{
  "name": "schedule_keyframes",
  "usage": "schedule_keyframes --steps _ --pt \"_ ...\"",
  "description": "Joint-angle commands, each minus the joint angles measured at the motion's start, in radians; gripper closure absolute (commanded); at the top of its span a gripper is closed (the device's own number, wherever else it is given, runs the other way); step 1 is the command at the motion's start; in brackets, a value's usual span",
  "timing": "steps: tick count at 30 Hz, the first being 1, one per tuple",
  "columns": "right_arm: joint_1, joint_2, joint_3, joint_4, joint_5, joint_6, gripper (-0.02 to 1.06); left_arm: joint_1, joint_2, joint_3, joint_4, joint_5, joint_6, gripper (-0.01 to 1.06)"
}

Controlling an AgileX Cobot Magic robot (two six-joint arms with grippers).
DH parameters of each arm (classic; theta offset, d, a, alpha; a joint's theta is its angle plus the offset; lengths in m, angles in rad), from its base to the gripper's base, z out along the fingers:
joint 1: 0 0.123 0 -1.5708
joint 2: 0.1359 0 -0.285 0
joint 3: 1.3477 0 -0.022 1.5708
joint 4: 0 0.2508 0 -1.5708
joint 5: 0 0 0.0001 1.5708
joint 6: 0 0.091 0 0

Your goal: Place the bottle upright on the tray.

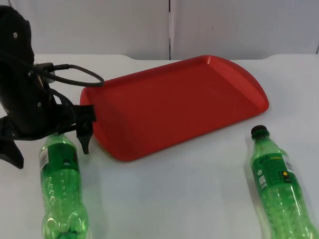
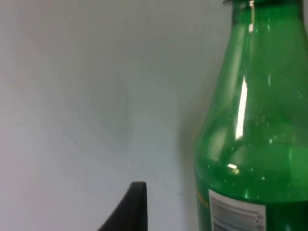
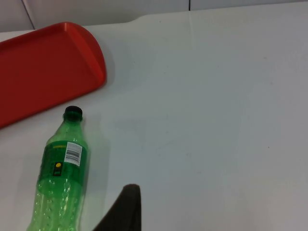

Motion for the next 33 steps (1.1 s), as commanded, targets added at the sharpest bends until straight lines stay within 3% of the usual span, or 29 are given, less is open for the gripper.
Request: schedule_keyframes --steps 1,16,23,28,29,33 --pt "-0.003 -0.004 0.001 0.000 -0.002 -0.003 0.00 -0.004 0.026 0.003 0.009 -0.036 -0.012 0.00" --pt "-0.003 -0.004 0.001 0.000 -0.002 -0.003 0.00 -0.004 0.136 0.003 0.000 -0.121 0.004 0.00" --pt "-0.003 -0.004 0.001 0.000 -0.002 -0.003 0.00 -0.004 0.143 -0.030 -0.002 -0.088 0.047 0.02" --pt "-0.003 -0.004 0.001 0.000 -0.002 -0.003 0.00 -0.004 0.143 -0.070 -0.006 -0.040 0.059 0.24" --pt "-0.003 -0.004 0.001 0.000 -0.002 -0.003 0.00 -0.004 0.143 -0.070 -0.006 -0.040 0.059 0.24" --pt "-0.003 -0.004 0.001 0.000 -0.002 -0.003 0.00 -0.004 0.143 -0.074 -0.006 -0.035 0.059 0.48"
